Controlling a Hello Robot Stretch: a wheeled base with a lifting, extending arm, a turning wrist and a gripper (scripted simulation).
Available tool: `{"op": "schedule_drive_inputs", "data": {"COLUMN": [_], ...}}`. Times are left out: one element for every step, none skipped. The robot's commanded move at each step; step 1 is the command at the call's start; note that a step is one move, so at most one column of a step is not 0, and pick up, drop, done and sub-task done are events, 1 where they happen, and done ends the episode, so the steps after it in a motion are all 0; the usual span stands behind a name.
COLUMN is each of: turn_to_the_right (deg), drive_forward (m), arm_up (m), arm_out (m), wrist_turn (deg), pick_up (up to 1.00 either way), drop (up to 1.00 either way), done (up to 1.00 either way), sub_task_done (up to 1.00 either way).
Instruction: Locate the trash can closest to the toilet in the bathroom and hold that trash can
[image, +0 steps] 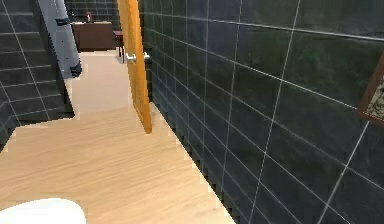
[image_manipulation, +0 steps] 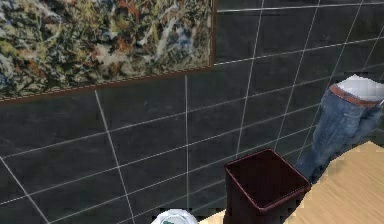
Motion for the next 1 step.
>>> {"op": "schedule_drive_inputs", "data": {"turn_to_the_right": [0.0], "drive_forward": [0.0], "arm_up": [0.0], "arm_out": [0.0], "wrist_turn": [45.0], "pick_up": [0.0], "drop": [0.0], "done": [0.0], "sub_task_done": [0.0]}}
